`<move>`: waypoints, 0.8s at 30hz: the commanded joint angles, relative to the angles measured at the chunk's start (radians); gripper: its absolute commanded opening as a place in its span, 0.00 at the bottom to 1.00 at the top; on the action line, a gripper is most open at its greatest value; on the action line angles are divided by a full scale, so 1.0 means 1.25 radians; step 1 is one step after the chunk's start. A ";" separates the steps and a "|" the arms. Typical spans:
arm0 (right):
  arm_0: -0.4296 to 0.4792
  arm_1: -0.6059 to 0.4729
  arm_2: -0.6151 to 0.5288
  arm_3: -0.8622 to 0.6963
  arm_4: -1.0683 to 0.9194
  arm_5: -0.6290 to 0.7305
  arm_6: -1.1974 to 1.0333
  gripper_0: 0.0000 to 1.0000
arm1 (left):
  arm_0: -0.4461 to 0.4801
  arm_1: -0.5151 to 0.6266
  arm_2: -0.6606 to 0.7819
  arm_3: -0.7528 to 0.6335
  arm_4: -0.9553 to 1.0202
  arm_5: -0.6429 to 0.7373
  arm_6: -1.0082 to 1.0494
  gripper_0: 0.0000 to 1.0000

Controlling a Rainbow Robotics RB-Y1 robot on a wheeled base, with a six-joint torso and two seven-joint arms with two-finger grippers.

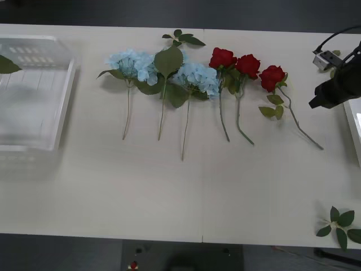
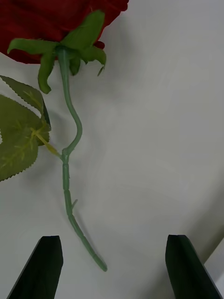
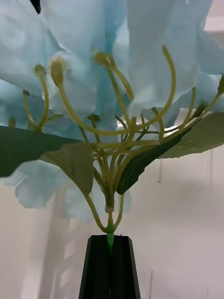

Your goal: Put the red flowers into the right box and the blue flowers into the left box

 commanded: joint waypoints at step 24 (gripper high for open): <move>0.135 0.110 -0.006 0.006 0.042 -0.312 -0.075 0.64 | 0.014 -0.003 -0.044 -0.033 0.096 -0.104 0.058 1.00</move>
